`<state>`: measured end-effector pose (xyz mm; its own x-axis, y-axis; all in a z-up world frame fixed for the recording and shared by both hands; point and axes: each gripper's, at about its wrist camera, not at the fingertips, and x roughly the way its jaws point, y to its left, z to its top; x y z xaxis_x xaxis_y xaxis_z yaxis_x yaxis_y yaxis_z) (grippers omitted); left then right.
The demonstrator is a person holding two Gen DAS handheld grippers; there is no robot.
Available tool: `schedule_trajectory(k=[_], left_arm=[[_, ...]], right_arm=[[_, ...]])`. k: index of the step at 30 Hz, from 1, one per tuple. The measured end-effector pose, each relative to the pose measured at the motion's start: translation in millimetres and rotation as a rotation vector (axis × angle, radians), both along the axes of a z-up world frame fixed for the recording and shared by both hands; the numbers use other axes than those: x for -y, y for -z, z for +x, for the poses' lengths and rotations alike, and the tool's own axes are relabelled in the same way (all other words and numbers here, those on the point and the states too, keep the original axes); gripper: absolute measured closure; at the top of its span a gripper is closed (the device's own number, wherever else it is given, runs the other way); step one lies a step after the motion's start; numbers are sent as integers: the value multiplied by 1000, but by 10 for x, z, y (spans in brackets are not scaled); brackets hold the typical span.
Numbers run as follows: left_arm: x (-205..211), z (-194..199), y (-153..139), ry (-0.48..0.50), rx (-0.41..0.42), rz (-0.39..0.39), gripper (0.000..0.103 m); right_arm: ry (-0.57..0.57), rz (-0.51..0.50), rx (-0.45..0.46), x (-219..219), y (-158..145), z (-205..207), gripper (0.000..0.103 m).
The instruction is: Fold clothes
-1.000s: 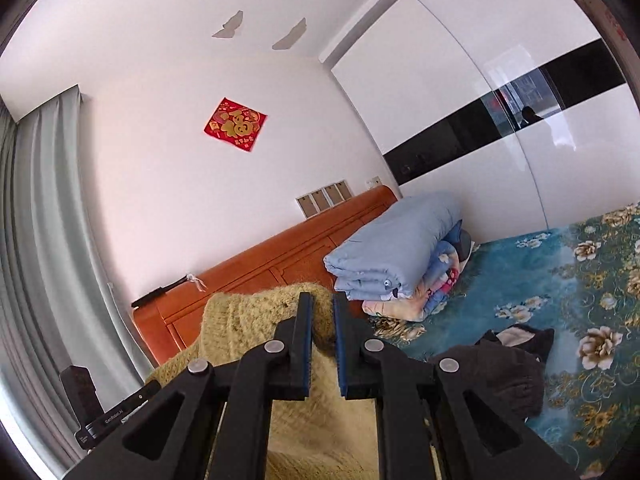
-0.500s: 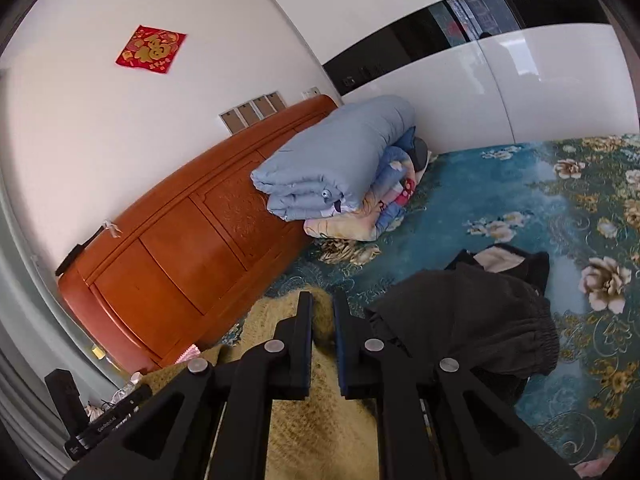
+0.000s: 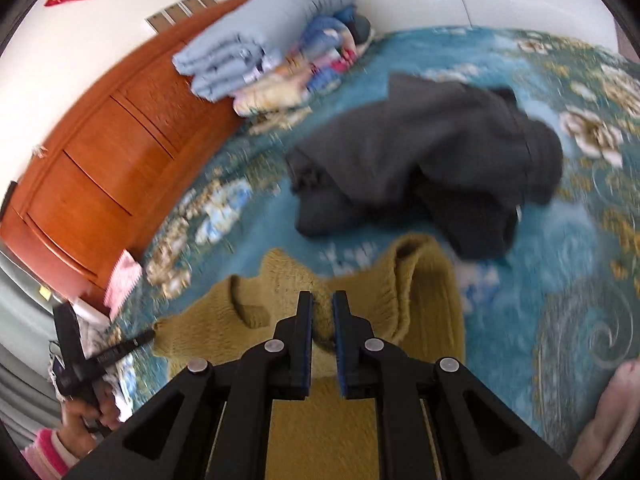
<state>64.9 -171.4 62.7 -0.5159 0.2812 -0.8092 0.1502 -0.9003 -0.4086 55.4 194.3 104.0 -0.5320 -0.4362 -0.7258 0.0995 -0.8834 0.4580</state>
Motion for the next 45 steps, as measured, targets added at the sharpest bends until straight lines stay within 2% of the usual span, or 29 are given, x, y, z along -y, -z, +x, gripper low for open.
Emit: schedule_trajectory(k=[5,6,10,14,16,17,20,21,26,30,35,37,40,44,45], left_arm=[[84,102,-11,-81,25,144,84],[53,110,-3,-74,33,168,80],[-161,152,59,-26,59,223,79],[-356,256,139,-2,64,232,78],[-417,320,194,-5,67,234,76],[-443,340,220,-9,70,242,75],[-484,371,271,-18,70,269,71],[-490,381,274,-20,68,263,68],[-371,454,330,-88,72,315,61],[-259,521,383,-161,72,361,57],[-192,561,361,-190,35,365,52],[-152,558,384,-203,34,370,51],[-88,525,456,-223,47,389,51],[-11,517,497,-240,59,405,51],[4,525,500,-243,59,409,51]], right_arm=[[-15,24,93,-106,388,507,93],[-26,33,111,-109,446,582,93],[-71,70,181,-104,679,844,93],[-79,91,159,-86,531,947,88],[-91,133,107,-39,372,958,86],[-105,157,80,-3,290,944,81],[-162,192,30,131,162,812,54],[-173,208,23,189,151,731,52],[-205,166,14,523,115,236,51],[-257,113,82,895,245,-198,51],[-324,86,160,1391,471,-602,51],[-322,72,192,1520,556,-724,51],[-313,-61,266,1609,694,-838,51],[-214,-93,332,1576,904,-954,51],[-187,-105,343,1547,943,-975,55]])
